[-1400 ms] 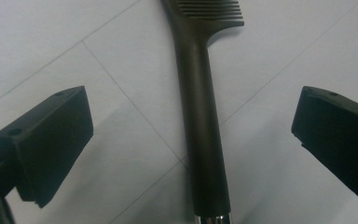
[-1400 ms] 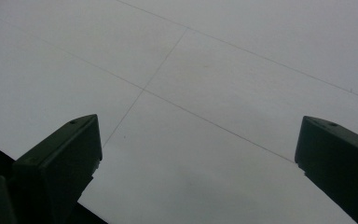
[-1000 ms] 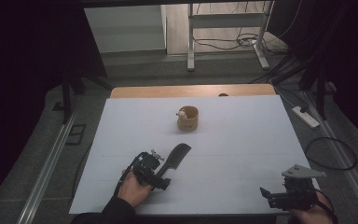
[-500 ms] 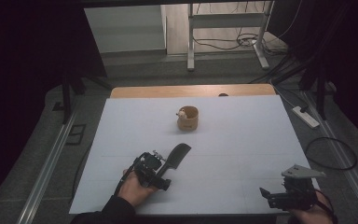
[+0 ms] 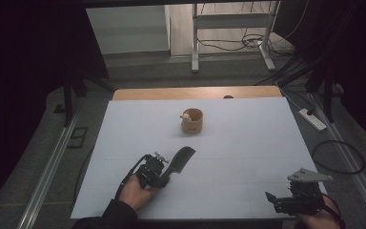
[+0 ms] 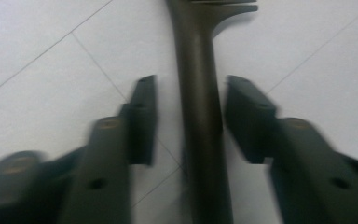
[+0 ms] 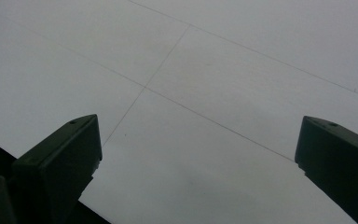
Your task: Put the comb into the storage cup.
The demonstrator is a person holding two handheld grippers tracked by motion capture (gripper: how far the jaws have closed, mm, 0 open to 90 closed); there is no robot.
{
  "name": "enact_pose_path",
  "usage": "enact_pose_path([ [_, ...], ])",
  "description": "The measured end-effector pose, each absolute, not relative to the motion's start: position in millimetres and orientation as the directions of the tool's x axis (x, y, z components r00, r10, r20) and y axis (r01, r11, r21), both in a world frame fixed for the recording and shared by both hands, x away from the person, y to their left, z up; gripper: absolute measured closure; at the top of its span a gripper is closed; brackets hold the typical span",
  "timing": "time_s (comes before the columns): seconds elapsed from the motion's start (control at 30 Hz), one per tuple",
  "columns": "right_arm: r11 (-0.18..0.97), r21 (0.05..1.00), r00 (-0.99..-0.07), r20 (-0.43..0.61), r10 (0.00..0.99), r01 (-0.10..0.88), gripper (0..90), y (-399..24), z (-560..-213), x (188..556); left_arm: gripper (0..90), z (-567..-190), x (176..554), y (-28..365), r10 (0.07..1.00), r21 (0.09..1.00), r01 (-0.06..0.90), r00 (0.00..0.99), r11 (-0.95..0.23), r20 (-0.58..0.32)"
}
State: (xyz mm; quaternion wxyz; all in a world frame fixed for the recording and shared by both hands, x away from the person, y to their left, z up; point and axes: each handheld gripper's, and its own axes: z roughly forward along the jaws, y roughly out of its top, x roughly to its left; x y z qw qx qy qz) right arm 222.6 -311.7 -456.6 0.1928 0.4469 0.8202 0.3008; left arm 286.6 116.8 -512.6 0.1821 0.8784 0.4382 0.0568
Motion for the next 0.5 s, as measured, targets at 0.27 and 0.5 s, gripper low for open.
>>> enact_pose_path([
  [0.27, 0.422, 0.665, -0.528, -0.048, 0.848, 0.617, 0.6, -311.6, -456.4, 222.2, 72.1, -512.4, 288.3, 118.4, 0.784, 0.370, 0.751, 0.614, -0.546, -0.089],
  [0.5, 0.422, 0.666, -0.529, -0.048, 0.847, 0.615, 0.6, -311.7, -456.3, 222.2, 72.3, -513.1, 292.0, 126.8, 0.776, 0.385, 0.760, 0.612, -0.524, -0.151],
])
